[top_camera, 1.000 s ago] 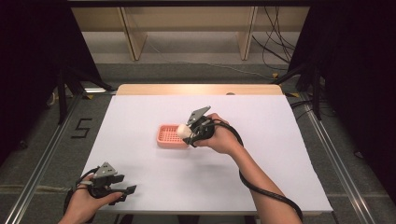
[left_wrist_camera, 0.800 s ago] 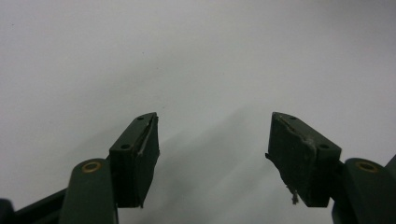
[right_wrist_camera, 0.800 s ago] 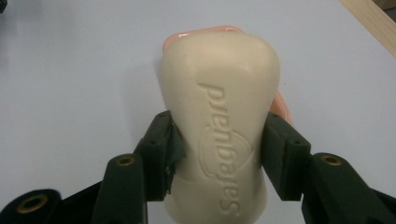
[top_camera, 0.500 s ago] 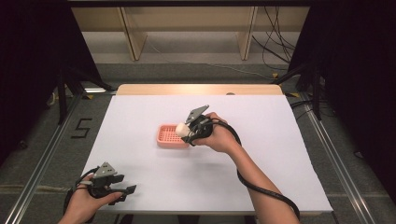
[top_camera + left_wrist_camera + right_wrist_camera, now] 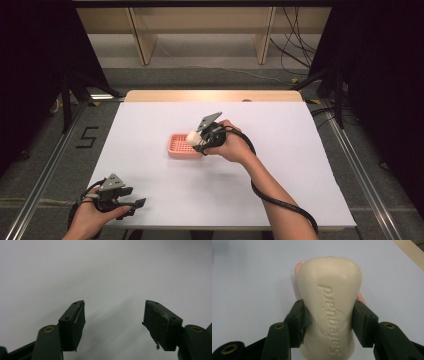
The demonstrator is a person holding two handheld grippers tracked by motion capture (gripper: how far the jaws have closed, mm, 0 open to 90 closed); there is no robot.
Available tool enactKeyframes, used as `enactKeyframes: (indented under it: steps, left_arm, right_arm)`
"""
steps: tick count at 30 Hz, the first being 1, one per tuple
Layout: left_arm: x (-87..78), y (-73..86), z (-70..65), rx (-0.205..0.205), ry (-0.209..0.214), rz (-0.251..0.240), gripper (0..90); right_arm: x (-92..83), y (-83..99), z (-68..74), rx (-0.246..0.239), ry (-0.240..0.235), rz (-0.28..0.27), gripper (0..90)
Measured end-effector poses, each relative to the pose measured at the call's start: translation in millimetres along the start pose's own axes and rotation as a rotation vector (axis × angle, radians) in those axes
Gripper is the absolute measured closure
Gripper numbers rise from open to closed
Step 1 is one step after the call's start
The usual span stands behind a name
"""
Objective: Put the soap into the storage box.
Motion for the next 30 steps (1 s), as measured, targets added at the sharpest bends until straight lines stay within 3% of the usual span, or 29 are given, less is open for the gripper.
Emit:
enactKeyframes:
  steps: [6, 7, 15, 17, 20, 30]
  left_arm:
    - [0.4, -0.2, -0.2, -0.003, -0.001, -0.005, 33.3]
    - [1.5, -1.3, -1.4, -0.027, -0.005, -0.015, 33.3]
    - [1.3, -1.2, -1.3, -0.026, -0.003, -0.013, 33.3]
    - [0.2, -0.3, -0.2, -0.005, 0.001, -0.003, 33.3]
    - [1.5, -1.4, -1.5, -0.031, -0.004, -0.014, 33.3]
    - [1.5, -1.4, -1.2, -0.026, -0.004, -0.014, 33.3]
  right_arm:
    - [1.5, -1.3, -2.1, 0.003, 0.002, -0.004, 50.6]
    - [2.3, -1.6, -2.9, 0.002, 0.006, -0.007, 50.6]
    - [4.6, -5.0, -4.1, 0.015, 0.002, -0.013, 50.7]
    - [4.8, -5.6, -5.6, 0.005, 0.003, -0.002, 50.6]
    - [7.0, -7.5, -6.5, 0.009, 0.005, -0.007, 50.6]
    - [12.7, -12.4, -7.9, 0.013, 0.006, -0.008, 50.6]
Point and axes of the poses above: each handheld gripper's, and its own axes: x roughly forward along the jaws, y roughly out of its underside, z roughly to its left, the point moved 8 cm from there along x, roughly forward along the jaws, and after that the axes turned 12 degrees about -y, right-handed, at the moved point
